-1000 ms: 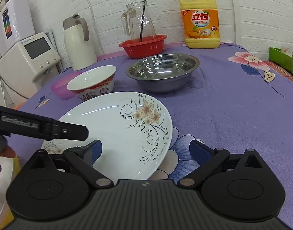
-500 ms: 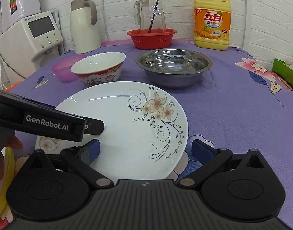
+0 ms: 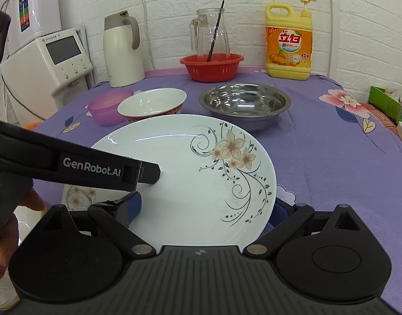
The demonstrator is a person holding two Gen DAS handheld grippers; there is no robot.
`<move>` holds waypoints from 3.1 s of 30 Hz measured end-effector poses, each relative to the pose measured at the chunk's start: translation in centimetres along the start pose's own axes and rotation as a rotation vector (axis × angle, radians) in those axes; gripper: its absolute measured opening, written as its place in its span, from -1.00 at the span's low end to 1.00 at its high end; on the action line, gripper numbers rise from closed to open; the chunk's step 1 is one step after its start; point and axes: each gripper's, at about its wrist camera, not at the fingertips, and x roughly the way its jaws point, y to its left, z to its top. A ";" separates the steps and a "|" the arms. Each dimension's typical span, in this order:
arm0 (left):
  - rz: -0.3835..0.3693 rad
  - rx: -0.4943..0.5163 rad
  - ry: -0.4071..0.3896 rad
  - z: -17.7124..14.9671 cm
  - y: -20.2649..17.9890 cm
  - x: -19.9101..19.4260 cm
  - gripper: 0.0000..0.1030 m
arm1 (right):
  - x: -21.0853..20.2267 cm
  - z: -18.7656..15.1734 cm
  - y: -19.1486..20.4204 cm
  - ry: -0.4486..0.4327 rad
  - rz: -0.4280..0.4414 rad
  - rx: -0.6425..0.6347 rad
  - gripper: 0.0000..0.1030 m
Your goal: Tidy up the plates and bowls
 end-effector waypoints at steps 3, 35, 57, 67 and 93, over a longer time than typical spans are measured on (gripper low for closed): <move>0.000 -0.011 -0.031 -0.6 0.6 -2.5 0.04 | -1.8 0.2 1.2 -0.027 0.011 -0.013 1.00; 0.184 -0.160 -0.086 -13.2 11.2 -13.3 0.11 | -4.1 -4.9 16.0 0.025 0.215 -0.239 1.00; 0.169 -0.175 -0.135 -12.6 11.9 -13.6 0.32 | -3.7 -5.0 16.1 0.015 0.235 -0.245 1.00; 0.160 -0.166 -0.165 -11.5 11.6 -13.9 0.35 | -3.9 -5.1 16.2 0.020 0.245 -0.241 1.00; 0.122 -0.140 -0.186 -9.7 9.7 -13.8 0.39 | -4.8 -2.4 9.3 -0.075 0.183 -0.022 1.00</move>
